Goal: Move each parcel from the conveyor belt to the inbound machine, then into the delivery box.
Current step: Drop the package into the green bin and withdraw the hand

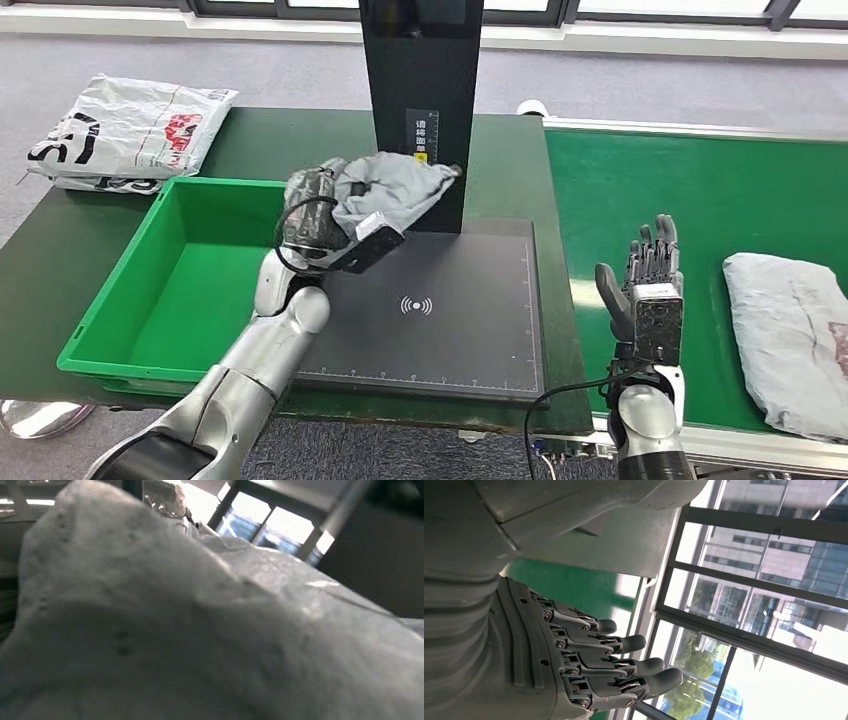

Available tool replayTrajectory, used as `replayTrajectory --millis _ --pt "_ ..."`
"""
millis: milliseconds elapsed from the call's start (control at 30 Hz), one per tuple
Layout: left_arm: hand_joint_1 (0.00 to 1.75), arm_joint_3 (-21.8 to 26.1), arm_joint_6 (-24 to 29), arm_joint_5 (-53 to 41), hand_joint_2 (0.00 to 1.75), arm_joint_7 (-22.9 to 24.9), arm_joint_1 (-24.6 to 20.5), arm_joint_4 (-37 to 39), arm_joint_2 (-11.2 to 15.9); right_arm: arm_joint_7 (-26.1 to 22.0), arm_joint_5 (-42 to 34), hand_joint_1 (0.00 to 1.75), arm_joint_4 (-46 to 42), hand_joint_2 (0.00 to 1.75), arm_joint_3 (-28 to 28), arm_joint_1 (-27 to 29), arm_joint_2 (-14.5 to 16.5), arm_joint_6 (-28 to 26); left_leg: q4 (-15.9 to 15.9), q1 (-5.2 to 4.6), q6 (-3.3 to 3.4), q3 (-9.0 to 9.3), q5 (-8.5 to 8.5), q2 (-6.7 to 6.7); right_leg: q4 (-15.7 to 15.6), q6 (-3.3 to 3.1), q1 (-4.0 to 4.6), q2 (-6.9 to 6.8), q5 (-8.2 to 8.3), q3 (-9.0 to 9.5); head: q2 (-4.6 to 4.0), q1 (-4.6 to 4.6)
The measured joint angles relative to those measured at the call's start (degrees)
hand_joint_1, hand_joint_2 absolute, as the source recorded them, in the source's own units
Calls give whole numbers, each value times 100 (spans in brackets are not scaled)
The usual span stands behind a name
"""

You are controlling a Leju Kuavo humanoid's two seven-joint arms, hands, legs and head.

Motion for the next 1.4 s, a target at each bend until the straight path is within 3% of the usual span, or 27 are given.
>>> replayTrajectory --millis 200,300,467,733,867,933,1033,1067,1200,1400 --pt "175 552 7 -269 175 7 143 -574 37 2 10 0 -22 175 -1 1 41 -16 0 0 -1 -1 1 -2 2 0 -1 -3 0 0 0 0" --pt "175 996 8 -1313 175 155 272 -981 -26 8 25 0 -29 175 -8 17 61 -76 0 -1 -1 -1 1 0 2 0 -1 0 0 0 0 0" --pt "175 1620 8 -3325 175 1438 530 -1592 -12 37 40 0 -76 175 -21 122 66 -201 0 -1 -4 -1 -2 8 2 0 -1 10 0 -6 0 0" --pt "175 1766 8 -3457 175 2408 1019 -2220 313 53 -8 0 -125 175 -55 315 62 -268 -3 1 -6 -2 -2 6 4 -9 2 5 -6 -6 0 0" --pt "175 1713 -17 -3473 175 3318 1243 -2181 693 31 -75 0 -125 175 -79 403 48 -292 -2 1 -7 -2 -3 14 4 -12 2 10 -8 -16 0 0" --pt "175 1571 -227 -3475 175 3828 1262 -1945 906 13 -92 0 -125 175 -85 410 37 -294 -2 1 -7 -2 -3 16 4 -13 2 11 -9 -19 0 0" --pt "175 1255 -1175 -3476 175 4360 1123 -1269 1137 -12 -90 0 -110 175 -105 365 27 -283 -3 1 -9 -3 0 12 5 -15 2 7 -9 -19 0 0" --pt "169 1181 -1482 -3475 175 4406 1045 -982 1171 -13 -83 0 -100 175 -114 338 27 -275 -2 1 -10 -4 1 12 5 -16 2 6 -7 -18 0 0" --pt "0 1108 -1823 -3474 175 4218 760 -5 1191 -10 -37 0 -50 175 -161 270 27 -251 -1 1 -15 -5 7 16 6 -27 2 13 4 -19 0 1" --pt "0 1207 -1330 -3352 175 3511 400 768 1159 -50 -60 0 80 175 -232 171 15 -251 0 0 -15 -9 7 16 6 -29 2 15 7 -25 0 0"
